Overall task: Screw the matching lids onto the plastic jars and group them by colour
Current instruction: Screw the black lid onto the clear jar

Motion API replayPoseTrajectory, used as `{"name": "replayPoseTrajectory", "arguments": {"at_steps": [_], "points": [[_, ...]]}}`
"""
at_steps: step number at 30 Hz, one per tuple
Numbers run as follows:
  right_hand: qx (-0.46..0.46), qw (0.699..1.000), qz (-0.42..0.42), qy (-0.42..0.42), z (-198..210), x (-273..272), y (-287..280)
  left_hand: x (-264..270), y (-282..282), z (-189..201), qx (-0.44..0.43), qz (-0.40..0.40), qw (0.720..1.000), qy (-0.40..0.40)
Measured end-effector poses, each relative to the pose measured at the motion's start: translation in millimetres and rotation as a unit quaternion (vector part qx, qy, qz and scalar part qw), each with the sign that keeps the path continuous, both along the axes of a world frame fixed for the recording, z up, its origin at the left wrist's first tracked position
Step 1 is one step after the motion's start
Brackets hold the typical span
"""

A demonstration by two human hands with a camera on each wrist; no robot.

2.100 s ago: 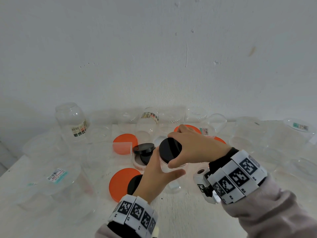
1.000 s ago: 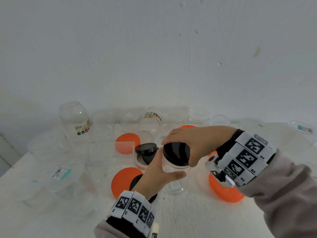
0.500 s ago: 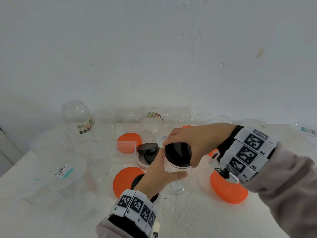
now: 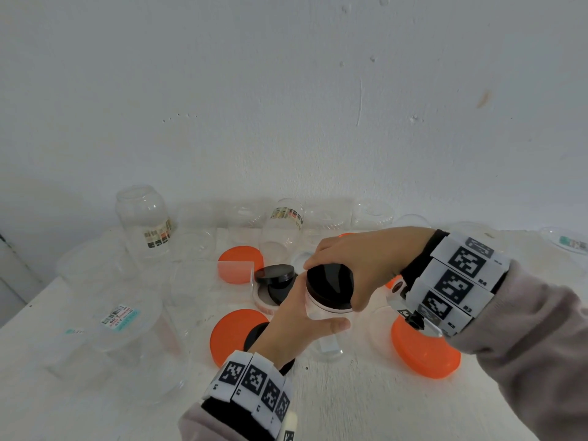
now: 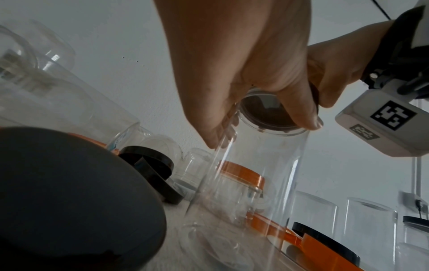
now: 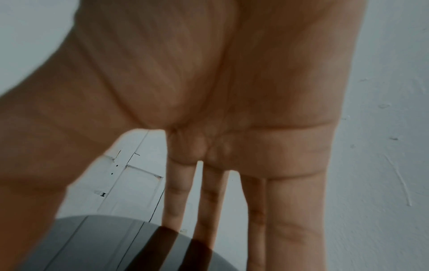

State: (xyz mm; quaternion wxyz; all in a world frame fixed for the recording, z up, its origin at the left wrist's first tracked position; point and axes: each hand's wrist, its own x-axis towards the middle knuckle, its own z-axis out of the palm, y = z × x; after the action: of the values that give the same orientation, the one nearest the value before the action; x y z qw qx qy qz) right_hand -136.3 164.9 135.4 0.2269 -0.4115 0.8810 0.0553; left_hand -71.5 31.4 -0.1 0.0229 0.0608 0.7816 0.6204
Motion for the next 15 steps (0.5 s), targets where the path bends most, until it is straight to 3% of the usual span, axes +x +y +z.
{"name": "replayPoseTrajectory", "arguments": {"at_steps": [10, 15], "points": [[-0.049, 0.992, -0.088, 0.069, -14.5, -0.2, 0.4, 0.8, 1.8, -3.8, 0.011, 0.011, 1.000, -0.004], [-0.058, 0.991, -0.086, 0.082, -16.8, 0.6, -1.5, 1.3, 1.9, -5.2, 0.006, 0.014, 1.000, 0.004]]}}
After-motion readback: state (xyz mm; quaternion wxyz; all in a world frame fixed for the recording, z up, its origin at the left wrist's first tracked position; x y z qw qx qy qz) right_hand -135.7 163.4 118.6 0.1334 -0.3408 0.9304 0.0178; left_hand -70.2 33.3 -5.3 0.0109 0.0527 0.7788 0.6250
